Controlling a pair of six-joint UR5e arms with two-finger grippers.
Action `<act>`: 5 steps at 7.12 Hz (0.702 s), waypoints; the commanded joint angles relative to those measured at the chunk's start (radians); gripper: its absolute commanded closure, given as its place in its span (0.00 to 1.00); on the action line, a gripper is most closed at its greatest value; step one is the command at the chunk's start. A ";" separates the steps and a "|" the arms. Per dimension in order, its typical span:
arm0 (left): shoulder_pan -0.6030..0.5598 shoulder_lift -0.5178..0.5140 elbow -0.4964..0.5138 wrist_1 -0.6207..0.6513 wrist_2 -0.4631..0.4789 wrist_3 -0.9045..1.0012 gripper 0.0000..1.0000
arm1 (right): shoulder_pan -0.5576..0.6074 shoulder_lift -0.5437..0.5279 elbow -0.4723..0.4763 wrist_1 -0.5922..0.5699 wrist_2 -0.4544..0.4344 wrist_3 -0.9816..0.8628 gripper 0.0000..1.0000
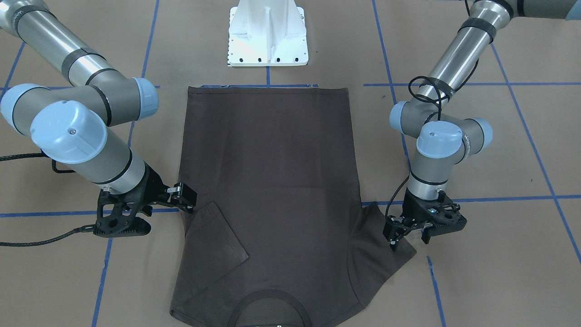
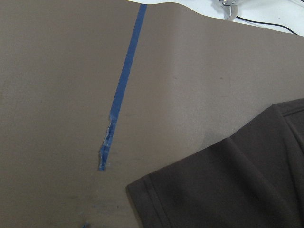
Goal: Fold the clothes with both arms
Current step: 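Move the left gripper to the other sleeve while the right gripper holds position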
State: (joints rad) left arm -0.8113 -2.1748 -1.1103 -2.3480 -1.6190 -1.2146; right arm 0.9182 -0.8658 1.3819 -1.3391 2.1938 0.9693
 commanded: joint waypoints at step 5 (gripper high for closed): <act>0.001 -0.017 0.033 -0.017 0.008 0.020 0.40 | -0.010 0.002 -0.001 0.000 -0.005 0.006 0.00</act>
State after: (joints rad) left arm -0.8106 -2.1921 -1.0790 -2.3653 -1.6107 -1.1954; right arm 0.9102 -0.8637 1.3806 -1.3387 2.1901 0.9755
